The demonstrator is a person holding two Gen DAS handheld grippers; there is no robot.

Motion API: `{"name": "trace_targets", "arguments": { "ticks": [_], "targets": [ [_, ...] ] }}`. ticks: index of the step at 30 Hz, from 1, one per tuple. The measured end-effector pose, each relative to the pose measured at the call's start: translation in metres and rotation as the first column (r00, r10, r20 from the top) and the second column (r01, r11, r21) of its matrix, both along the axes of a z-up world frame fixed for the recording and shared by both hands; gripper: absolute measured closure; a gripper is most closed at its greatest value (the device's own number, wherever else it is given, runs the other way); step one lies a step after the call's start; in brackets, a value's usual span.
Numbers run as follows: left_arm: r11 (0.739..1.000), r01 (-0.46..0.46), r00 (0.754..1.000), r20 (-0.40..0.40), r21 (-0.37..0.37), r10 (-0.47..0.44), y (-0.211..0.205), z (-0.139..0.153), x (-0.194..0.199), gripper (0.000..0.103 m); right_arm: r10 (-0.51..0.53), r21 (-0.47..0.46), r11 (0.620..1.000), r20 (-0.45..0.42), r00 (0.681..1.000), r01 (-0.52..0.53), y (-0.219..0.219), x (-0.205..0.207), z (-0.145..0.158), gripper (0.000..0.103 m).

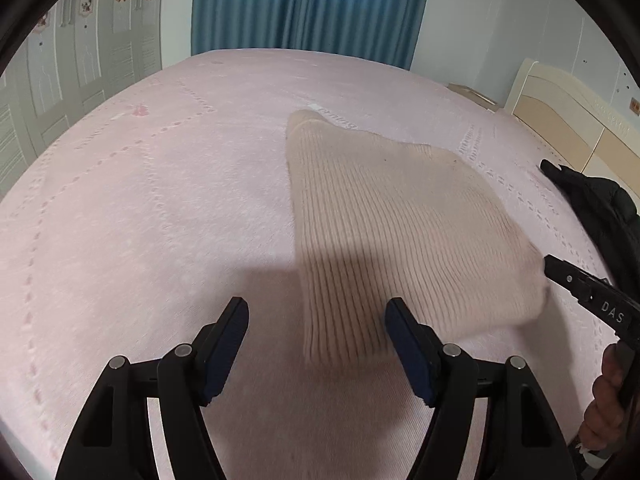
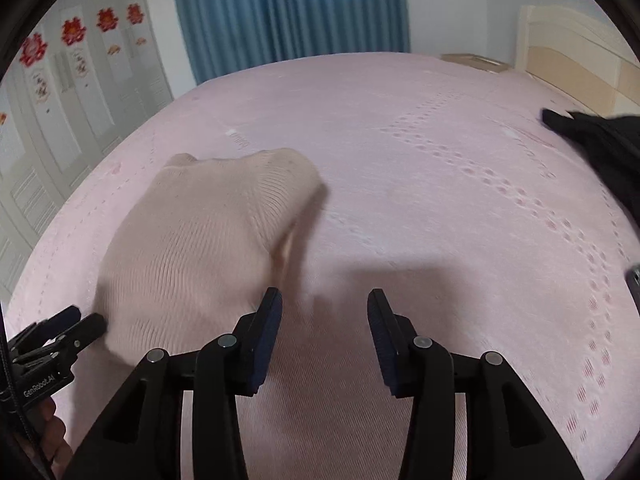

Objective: Fold small clothes

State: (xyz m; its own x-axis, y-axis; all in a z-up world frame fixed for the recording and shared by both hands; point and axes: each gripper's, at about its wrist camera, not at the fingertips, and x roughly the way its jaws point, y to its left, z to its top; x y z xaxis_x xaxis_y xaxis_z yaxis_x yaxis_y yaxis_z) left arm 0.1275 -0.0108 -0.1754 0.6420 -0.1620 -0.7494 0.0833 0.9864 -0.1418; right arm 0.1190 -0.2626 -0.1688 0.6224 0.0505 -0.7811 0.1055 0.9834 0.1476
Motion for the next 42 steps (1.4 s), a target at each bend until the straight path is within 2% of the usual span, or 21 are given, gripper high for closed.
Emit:
{"name": "trace_targets", "arguments": {
  "ticks": [3, 6, 10, 13, 15, 16, 21, 32, 42],
  "targets": [
    [1.000, 0.004, 1.000, 0.003, -0.016, -0.004, 0.001, 0.021, -0.020, 0.034, -0.002, 0.033, 0.999, 0.005, 1.000, 0.002, -0.001, -0.020, 0.020, 0.059],
    [1.000, 0.000, 0.999, 0.035, -0.030, 0.001, 0.000, 0.051, -0.042, 0.034, 0.011, -0.010, 1.000, 0.024, 1.000, -0.011, 0.009, -0.040, 0.051, 0.059],
    [0.999, -0.018, 0.997, 0.076, -0.034, 0.021, 0.000, 0.089, -0.066, 0.033, 0.003, -0.010, 1.000, 0.047, 0.999, -0.003, 0.017, -0.065, 0.090, 0.049],
    [0.999, -0.028, 0.993, 0.115, -0.015, 0.029, 0.000, 0.116, -0.087, 0.029, 0.007, -0.007, 1.000, 0.054, 0.999, -0.007, 0.023, -0.082, 0.114, 0.047],
    [0.999, -0.036, 0.990, 0.137, 0.007, 0.035, -0.001, 0.128, -0.098, 0.022, 0.010, -0.016, 1.000, 0.067, 0.998, -0.009, 0.026, -0.093, 0.126, 0.033],
    [0.999, -0.040, 0.989, 0.145, 0.016, 0.037, -0.001, 0.133, -0.105, 0.020, 0.011, -0.022, 1.000, 0.076, 0.997, -0.010, 0.028, -0.098, 0.131, 0.018],
    [0.996, -0.072, 0.985, 0.159, 0.045, 0.065, -0.001, 0.152, -0.131, 0.014, 0.044, -0.064, 0.997, 0.101, 0.994, -0.038, 0.038, -0.126, 0.151, 0.005],
    [0.993, -0.085, 0.983, 0.172, 0.080, 0.071, -0.004, 0.160, -0.163, 0.014, 0.058, -0.090, 0.995, 0.097, 0.994, -0.049, 0.039, -0.165, 0.160, 0.003],
    [0.993, -0.081, 0.983, 0.172, 0.084, 0.066, -0.002, 0.163, -0.167, 0.014, 0.048, -0.074, 0.996, 0.095, 0.994, -0.041, 0.033, -0.171, 0.159, 0.003]
  ]
}}
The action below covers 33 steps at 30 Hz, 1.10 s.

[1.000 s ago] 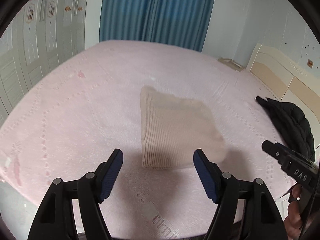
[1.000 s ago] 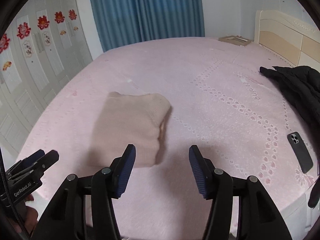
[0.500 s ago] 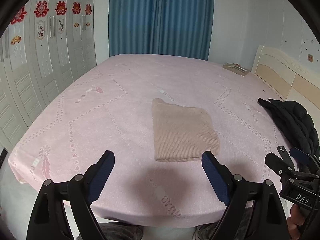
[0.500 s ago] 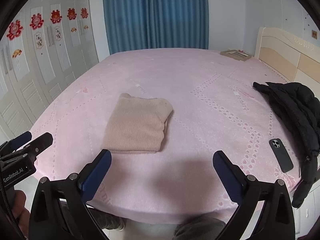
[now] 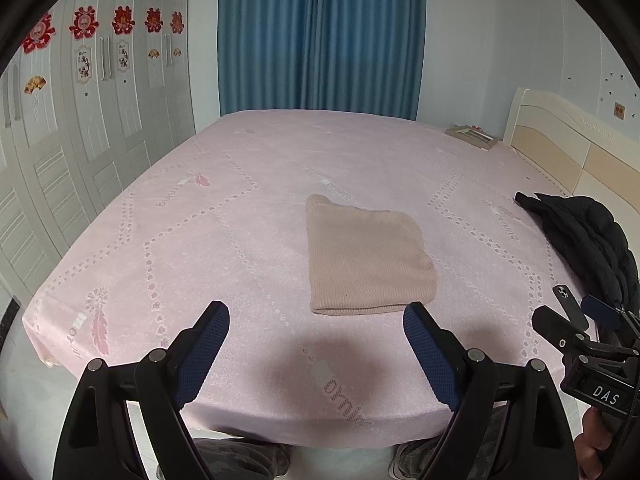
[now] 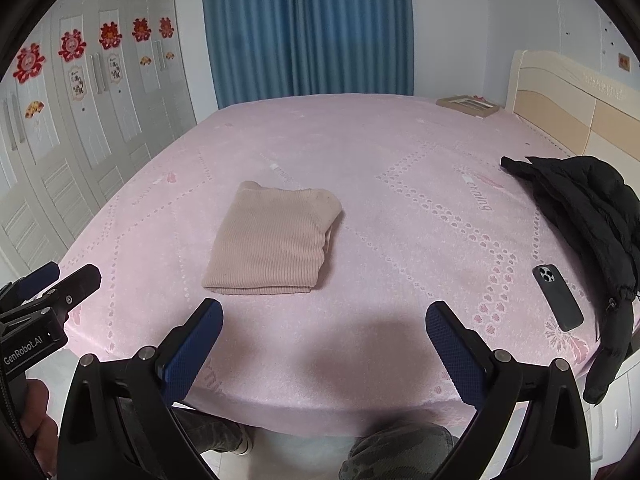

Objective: Fold small clothes

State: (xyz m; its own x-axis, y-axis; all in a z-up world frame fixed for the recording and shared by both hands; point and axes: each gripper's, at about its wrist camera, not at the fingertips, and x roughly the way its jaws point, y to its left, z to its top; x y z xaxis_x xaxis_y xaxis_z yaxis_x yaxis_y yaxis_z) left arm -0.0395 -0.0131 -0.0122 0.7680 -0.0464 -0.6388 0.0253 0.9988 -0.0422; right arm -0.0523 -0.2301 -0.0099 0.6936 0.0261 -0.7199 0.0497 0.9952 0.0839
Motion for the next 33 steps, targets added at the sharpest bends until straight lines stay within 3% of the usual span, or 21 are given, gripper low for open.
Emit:
{"name": "trace_targets", "arguments": {
  "ticks": [33],
  "targets": [
    [1.000, 0.001, 1.000, 0.004, -0.018, -0.001, -0.003, 0.007, -0.004, 0.014, -0.016, 0.020, 1.000, 0.017, 1.000, 0.015, -0.012, -0.005, 0.012, 0.003]
  ]
}}
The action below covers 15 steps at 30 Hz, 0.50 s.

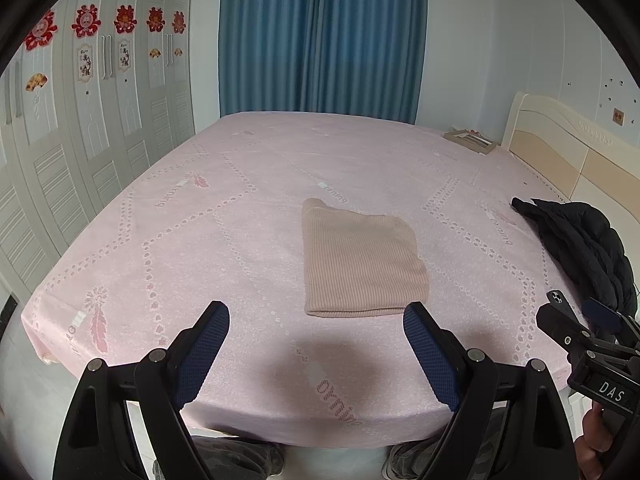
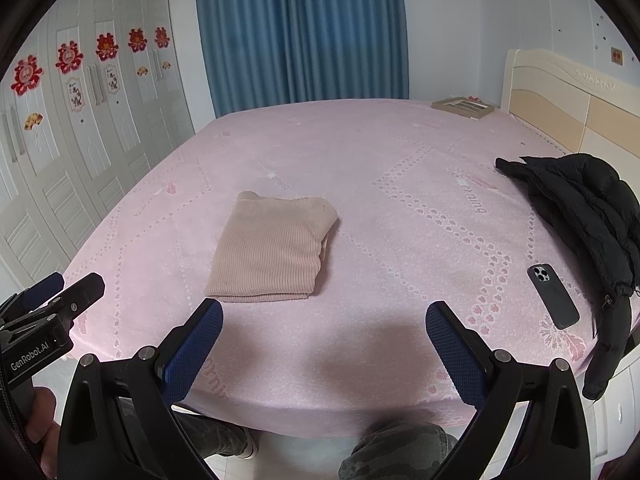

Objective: Fold small clothes

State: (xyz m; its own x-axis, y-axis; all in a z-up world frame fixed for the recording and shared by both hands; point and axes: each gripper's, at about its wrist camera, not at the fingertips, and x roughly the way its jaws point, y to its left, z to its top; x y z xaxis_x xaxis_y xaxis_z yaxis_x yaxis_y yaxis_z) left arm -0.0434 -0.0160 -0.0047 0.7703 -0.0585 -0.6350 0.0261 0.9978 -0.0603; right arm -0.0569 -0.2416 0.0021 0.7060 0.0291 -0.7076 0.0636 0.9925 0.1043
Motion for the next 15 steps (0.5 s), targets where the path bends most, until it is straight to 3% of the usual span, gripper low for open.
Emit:
{"name": "trace_targets", "arguments": {
  "ticks": [15],
  "targets": [
    [1.000, 0.000, 1.000, 0.001, 0.003, 0.000, 0.0006, 0.0009, -0.0001, 0.014, -0.002, 0.005, 1.000, 0.003, 1.000, 0.002, -0.0016, -0.0005, 0.0011, 0.003]
  ]
}}
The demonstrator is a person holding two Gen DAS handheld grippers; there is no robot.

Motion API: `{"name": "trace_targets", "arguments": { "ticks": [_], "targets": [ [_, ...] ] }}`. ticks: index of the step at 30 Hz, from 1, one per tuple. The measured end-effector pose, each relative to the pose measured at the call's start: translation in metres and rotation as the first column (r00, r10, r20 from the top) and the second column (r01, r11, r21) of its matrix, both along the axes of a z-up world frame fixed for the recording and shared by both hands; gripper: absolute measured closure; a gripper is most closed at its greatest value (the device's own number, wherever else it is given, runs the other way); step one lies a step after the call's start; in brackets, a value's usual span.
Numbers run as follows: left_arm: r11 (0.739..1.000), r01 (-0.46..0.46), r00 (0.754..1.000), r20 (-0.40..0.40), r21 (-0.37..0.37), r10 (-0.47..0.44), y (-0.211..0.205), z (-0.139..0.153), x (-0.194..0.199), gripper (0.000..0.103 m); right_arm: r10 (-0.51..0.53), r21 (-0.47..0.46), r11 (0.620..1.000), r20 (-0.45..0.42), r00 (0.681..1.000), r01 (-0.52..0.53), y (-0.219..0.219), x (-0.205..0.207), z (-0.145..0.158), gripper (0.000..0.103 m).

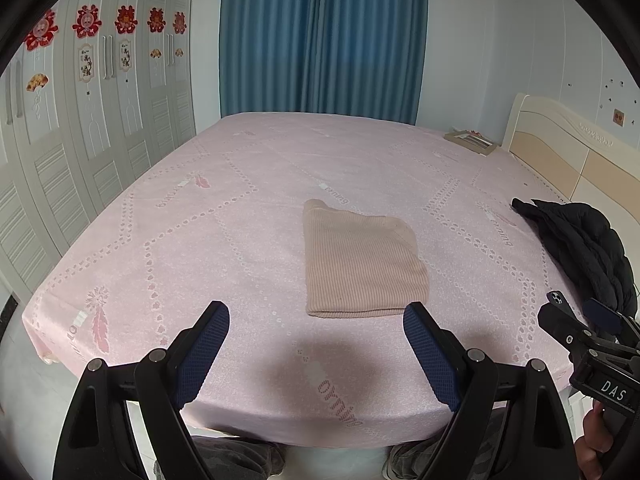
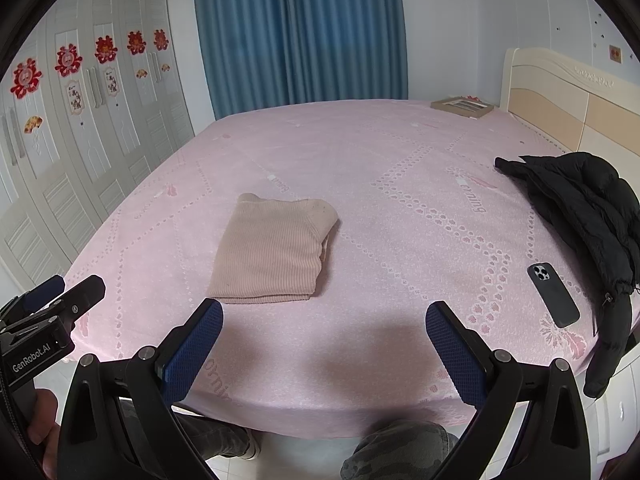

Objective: Fold small clothes

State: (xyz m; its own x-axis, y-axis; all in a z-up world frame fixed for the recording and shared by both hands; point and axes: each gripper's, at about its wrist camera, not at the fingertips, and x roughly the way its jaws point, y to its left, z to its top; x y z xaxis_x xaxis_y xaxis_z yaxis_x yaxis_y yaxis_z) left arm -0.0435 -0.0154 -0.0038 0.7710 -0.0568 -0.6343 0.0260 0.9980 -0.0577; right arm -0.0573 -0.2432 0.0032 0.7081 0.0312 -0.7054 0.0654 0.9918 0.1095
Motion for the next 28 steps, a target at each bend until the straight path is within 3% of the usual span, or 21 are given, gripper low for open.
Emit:
{"name": "trace_targets", "arguments": {
  "ticks": [28],
  "targets": [
    [1.000, 0.001, 1.000, 0.011, 0.006, -0.001, 0.0014, 0.0081, 0.0019, 0.014, -0.007, 0.009, 1.000, 0.014, 1.000, 0.007, 0.0031, -0.0037, 0.0075, 0.003]
  ]
}}
